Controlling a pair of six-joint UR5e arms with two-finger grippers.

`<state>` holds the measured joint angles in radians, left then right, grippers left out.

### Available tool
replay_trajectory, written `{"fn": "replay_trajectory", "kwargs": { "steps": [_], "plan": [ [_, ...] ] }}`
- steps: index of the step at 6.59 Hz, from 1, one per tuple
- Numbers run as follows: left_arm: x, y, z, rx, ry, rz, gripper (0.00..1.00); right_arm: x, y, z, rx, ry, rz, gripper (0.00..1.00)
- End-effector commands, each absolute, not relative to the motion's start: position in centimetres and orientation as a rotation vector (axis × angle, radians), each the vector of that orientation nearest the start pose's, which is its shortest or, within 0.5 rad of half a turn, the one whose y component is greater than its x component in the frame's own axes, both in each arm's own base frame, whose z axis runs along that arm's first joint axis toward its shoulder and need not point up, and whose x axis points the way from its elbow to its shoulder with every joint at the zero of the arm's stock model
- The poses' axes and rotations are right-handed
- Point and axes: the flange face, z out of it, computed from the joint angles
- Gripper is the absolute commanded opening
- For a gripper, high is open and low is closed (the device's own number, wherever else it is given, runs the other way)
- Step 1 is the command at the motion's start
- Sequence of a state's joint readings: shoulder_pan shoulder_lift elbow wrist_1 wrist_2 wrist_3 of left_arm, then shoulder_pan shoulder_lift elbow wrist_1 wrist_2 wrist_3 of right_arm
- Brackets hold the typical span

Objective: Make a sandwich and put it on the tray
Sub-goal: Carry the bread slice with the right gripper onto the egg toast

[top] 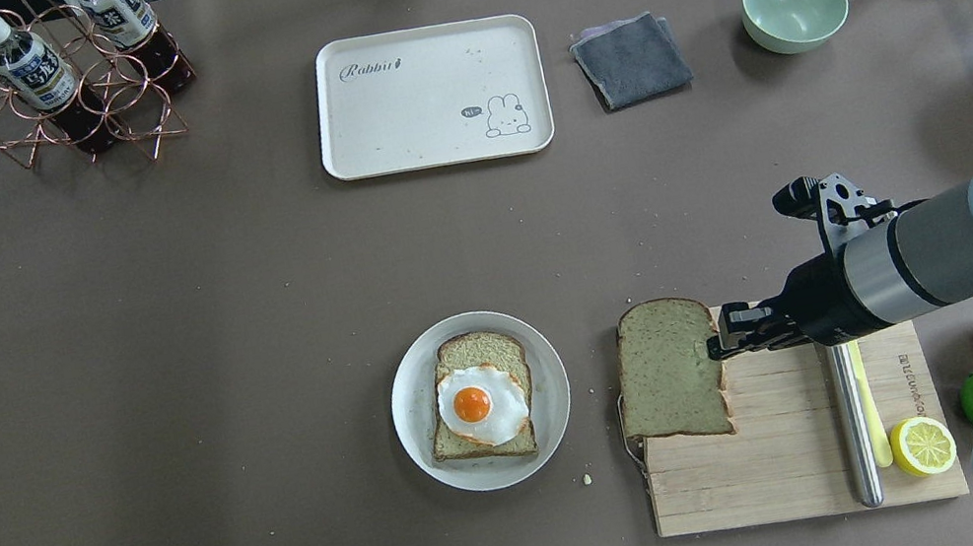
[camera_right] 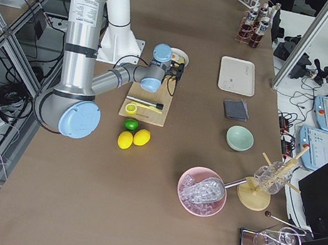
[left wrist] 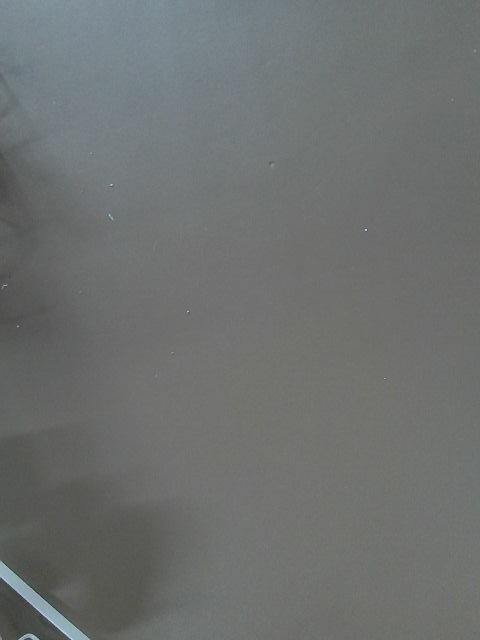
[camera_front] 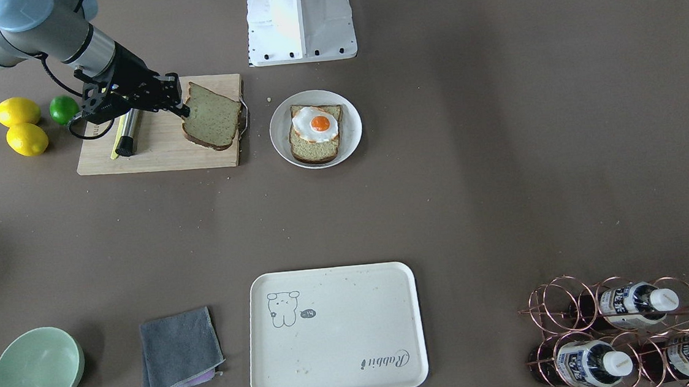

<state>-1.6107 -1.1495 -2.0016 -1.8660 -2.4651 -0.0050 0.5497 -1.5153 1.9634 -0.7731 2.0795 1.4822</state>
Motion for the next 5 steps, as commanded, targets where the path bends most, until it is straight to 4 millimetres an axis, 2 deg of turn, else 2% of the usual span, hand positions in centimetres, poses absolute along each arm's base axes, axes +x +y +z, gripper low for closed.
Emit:
{"fn": "replay_trajectory", "kwargs": {
  "steps": [1, 2, 3, 4, 5],
  "plan": [
    [-6.9, -33.3, 57.5, 0.304, 0.883, 0.096, 0.98, -41.6, -33.5, 27.8, -0.072, -1.402, 0.106, 0.0],
    [-6.9, -33.4, 57.5, 0.304, 0.882, 0.094, 0.98, -46.5, -32.2, 25.2, -0.078, -1.429, 0.13, 0.0],
    [-6.9, -33.7, 57.3, 0.309, 0.883, 0.097, 0.98, -51.3, -30.5, 23.5, -0.042, -1.437, 0.164, 0.0],
    [-6.8, -33.7, 57.2, 0.308, 0.894, 0.1, 0.98, -53.0, -31.1, 24.1, -0.035, -1.415, 0.167, 0.0],
    [-6.8, -33.7, 57.1, 0.309, 0.903, 0.098, 0.98, -54.1, -31.6, 25.6, -0.036, -1.382, 0.171, 0.07]
  ]
}}
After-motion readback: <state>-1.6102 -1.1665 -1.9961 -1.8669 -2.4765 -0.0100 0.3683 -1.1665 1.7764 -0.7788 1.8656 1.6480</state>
